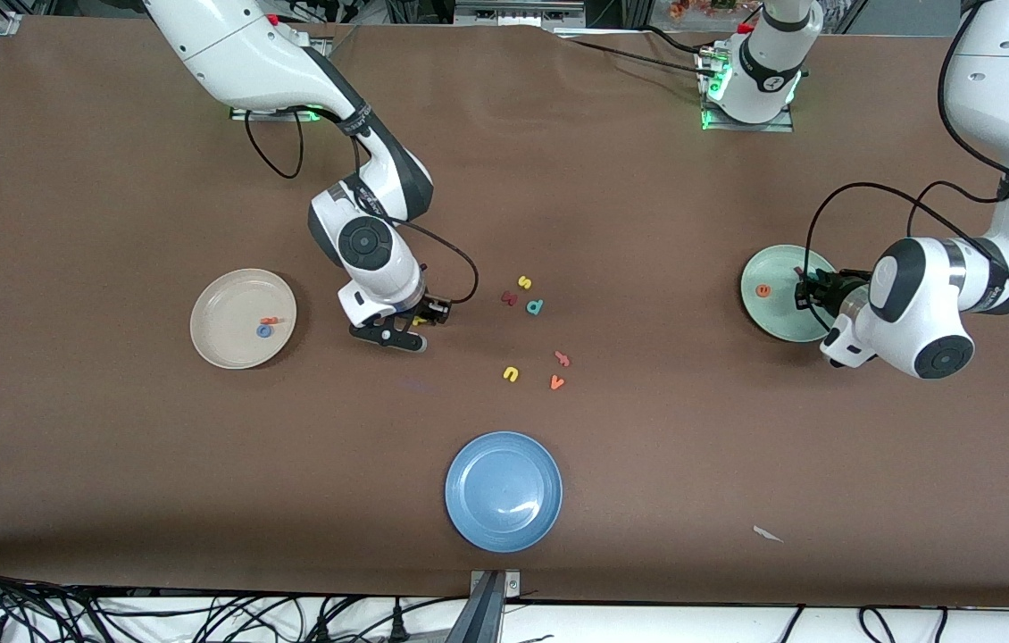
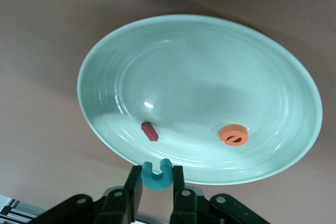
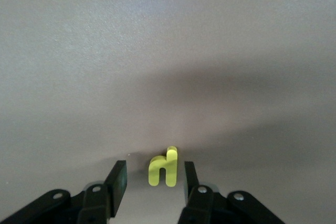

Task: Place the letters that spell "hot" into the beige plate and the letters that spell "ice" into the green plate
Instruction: 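Release the u on the green plate while the right gripper lifts the n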

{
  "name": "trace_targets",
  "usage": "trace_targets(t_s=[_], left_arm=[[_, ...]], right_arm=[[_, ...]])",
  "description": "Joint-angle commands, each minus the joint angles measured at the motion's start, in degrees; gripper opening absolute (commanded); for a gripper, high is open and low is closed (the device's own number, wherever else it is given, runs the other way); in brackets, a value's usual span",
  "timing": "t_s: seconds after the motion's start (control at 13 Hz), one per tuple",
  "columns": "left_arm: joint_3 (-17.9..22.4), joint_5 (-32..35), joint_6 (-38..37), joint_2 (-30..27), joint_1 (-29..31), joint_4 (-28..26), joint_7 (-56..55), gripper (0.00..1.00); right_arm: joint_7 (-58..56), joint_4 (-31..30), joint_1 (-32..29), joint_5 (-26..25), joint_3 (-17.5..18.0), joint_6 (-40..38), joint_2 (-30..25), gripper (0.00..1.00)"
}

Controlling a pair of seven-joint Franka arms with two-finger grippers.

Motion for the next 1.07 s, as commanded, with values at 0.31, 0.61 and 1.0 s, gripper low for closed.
trace_targets(t_s=[0.31,0.61,1.0], left_arm=[[-0.6,0.6,-2.6,-3.0,0.3,5.2,0.7,1.00],[-1.0,0.6,-13.6,-3.2,-0.6,20.6,0.5,1.00],[-5.2,1.0,-14.9,-5.3,-0.3,30.7,1.1,0.99]], right_arm=[[0.3,-2.9,-0.3,-1.2,0.5,3.9,0.2,0.39],[-0.5,-3.2,-0.4,-1.3,0.5,3.6,-0.3,0.08],[-21.8,-11.9,-10.7,-1.2,0.5,-3.1,-12.7,0.08]])
